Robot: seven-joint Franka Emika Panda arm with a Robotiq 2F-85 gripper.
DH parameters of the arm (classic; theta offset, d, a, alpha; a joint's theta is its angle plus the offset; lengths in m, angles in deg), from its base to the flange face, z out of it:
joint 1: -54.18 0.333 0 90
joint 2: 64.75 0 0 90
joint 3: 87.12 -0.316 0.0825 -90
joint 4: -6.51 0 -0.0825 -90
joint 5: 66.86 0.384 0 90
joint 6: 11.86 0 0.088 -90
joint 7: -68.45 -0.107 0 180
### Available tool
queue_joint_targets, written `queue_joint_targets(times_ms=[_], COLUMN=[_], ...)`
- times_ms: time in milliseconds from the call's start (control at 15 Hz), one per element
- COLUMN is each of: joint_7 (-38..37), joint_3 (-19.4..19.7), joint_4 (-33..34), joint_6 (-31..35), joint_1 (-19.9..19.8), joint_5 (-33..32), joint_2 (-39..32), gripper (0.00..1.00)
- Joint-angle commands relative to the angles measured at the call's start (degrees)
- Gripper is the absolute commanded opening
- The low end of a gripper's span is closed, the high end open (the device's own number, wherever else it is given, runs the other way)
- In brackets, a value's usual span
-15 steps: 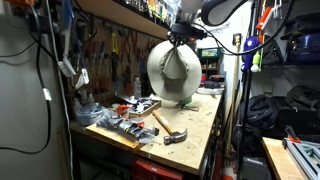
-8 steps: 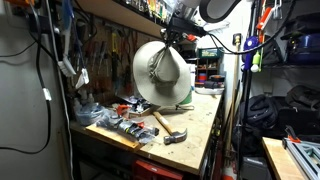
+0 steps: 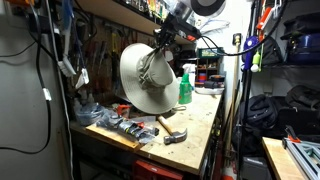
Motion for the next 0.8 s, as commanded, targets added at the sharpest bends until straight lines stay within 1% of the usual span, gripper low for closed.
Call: queue_joint_targets(times_ms=[0, 533, 600, 667, 733], joint_7=[1.1, 0.77, 0.77, 4.42, 6.2], joint_3=[0.46, 0.16, 0.15, -5.49, -5.74], joint_4=[0.09, 0.1, 0.1, 0.77, 1.25], joint_6=[0.04, 0.04, 0.04, 0.45, 0.48], joint_1=[0.28, 0.13, 0.14, -5.85, -6.03], joint_5=[0.57, 0.46, 0.46, 4.66, 6.1], joint_2=[-0.13, -0.24, -0.24, -1.11, -1.36], gripper=[0.04, 0.04, 0.01, 0.01, 0.01])
